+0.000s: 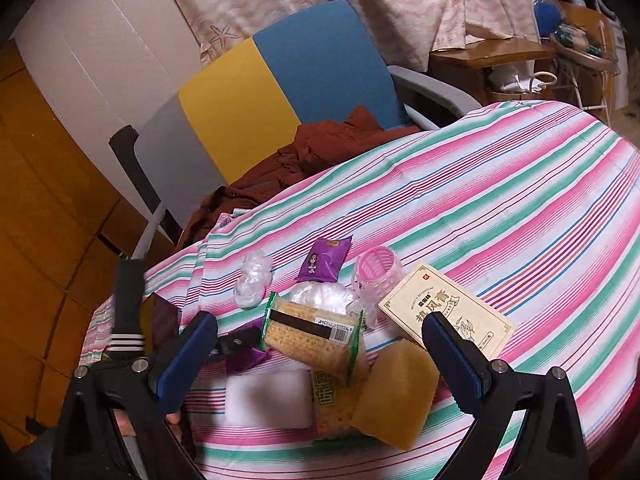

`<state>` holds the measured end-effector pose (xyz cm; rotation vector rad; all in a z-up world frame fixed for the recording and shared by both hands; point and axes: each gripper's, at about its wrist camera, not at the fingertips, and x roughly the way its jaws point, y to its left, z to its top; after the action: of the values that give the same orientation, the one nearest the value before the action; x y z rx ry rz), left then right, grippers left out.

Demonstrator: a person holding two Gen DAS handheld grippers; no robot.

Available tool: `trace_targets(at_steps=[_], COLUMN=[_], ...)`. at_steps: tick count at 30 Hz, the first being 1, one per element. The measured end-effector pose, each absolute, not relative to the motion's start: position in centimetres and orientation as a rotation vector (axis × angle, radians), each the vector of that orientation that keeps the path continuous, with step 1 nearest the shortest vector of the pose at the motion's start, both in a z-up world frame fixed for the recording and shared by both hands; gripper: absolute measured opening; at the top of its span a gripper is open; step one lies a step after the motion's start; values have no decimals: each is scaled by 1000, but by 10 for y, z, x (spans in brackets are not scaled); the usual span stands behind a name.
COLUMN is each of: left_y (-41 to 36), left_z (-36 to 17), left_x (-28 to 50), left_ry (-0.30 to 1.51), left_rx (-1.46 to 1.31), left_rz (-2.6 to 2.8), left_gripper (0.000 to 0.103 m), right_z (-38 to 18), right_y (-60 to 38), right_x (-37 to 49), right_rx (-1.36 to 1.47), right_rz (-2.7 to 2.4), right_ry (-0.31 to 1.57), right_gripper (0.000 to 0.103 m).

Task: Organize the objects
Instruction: 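Grasp the purple snack packet with the left gripper while the right gripper grasps the cracker packet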

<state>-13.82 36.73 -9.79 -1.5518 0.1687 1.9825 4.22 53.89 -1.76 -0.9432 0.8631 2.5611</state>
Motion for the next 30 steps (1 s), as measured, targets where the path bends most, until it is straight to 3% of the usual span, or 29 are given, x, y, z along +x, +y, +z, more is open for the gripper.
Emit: trace_targets(at_steps=[4, 13, 19, 23, 30], left_y=[366, 350, 324, 299, 252], left_z=[-98, -94, -66, -40, -18], left_x=[-130, -130, -121, -111, -88], left_ry=[273, 266, 194, 174, 139], left_rx=[-1477, -1460, -1375, -1276, -1176], left_rz=[2015, 1985, 1986, 2007, 2037], left_gripper=[40, 37, 37, 37, 37], right_z=[-19, -26, -32, -31, -67], right_y=[537, 522, 495, 464, 438], right_x=[39, 29, 10, -18, -80], right_rx=[-966, -1072, -1235, -1386, -1719], right_rz=[2564, 2567, 2615, 2685, 2584], right_ry=[849, 732, 537, 159, -361], right_gripper=[103, 103, 103, 102, 79])
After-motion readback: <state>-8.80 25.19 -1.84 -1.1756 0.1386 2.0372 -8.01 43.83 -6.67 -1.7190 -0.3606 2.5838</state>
